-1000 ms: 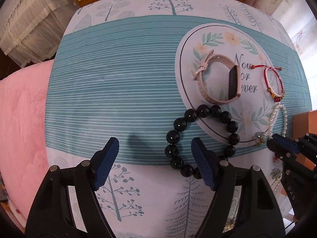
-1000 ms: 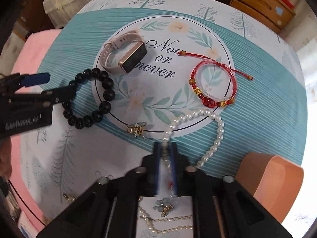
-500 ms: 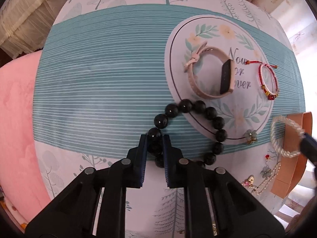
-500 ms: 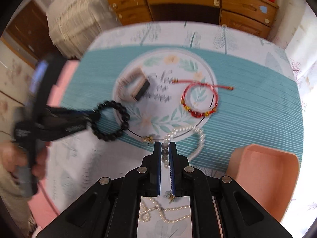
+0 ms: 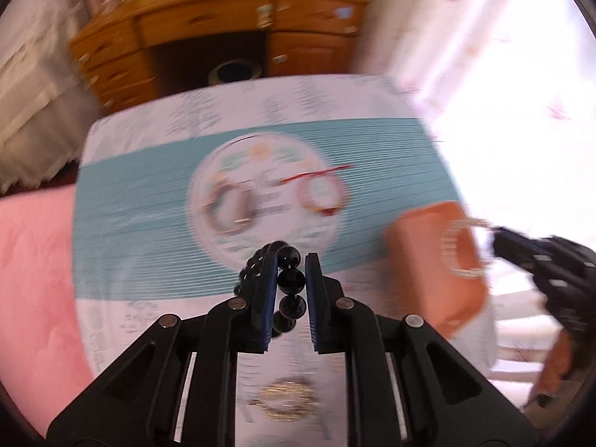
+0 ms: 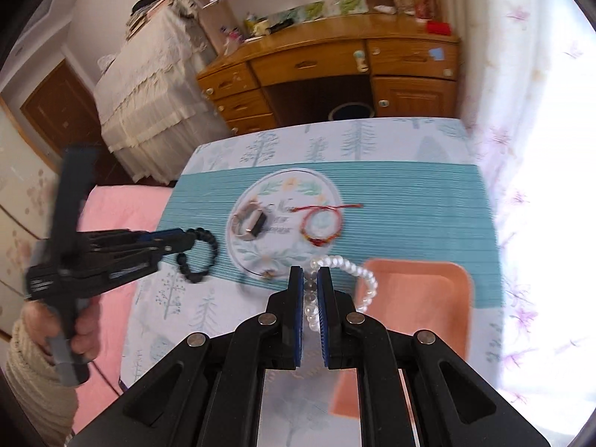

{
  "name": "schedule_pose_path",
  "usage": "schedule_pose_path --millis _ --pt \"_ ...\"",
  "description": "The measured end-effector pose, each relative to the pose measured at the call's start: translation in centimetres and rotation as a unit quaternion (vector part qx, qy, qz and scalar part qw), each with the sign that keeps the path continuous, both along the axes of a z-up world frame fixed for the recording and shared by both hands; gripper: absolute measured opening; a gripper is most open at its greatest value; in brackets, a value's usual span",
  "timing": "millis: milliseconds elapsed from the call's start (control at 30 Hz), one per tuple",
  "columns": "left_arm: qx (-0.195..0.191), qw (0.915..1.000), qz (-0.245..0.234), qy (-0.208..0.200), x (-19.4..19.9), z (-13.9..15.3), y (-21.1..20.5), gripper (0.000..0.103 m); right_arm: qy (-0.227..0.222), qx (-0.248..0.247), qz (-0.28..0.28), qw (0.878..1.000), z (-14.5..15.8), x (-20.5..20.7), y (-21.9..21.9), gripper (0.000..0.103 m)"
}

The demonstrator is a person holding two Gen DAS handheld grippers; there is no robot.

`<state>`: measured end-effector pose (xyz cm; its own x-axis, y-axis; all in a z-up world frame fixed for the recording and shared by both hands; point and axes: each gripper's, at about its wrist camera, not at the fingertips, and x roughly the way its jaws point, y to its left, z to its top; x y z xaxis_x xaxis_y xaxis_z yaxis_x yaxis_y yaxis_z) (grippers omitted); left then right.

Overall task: Organize jewelry
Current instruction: 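Carry both bracelets into the pink box and open both tools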

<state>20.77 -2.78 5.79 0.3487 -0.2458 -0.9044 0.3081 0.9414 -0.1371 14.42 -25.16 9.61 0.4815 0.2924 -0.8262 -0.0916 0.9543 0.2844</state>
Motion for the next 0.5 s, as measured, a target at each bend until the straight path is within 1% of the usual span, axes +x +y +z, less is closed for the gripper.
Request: schedule_pose_path --millis 100,233,367,433,500 --pt "-0.020 0.9989 -0.041 -0.009 -1.8 1.7 -4.1 0.012 0.017 -0.007 -0.021 1.000 -1.6 -1.5 -2.4 0.007" --pt "-0.044 0.9949 -0.090 -0.011 -3.5 2.5 -9.7 0.012 0.061 -0.005 -0.047 0.997 -5.4 -3.1 -5.0 0.007" --pt "-0.053 0.9916 -0.118 0.005 -4.2 0.7 -14.6 0.012 0.108 0.002 -0.072 0.992 -10.0 -5.1 -7.0 0.007" --pt "-0.044 0.9906 -0.128 0.016 -4.2 -1.1 -16.7 0.012 0.123 0.007 -0.082 0.989 -12.0 -6.0 -7.5 0.007" --pt "-0.033 0.9899 -0.136 0.025 -4.0 -3.2 -18.3 0.012 0.140 0.017 -0.089 0.986 -13.3 -6.9 -8.1 0.008"
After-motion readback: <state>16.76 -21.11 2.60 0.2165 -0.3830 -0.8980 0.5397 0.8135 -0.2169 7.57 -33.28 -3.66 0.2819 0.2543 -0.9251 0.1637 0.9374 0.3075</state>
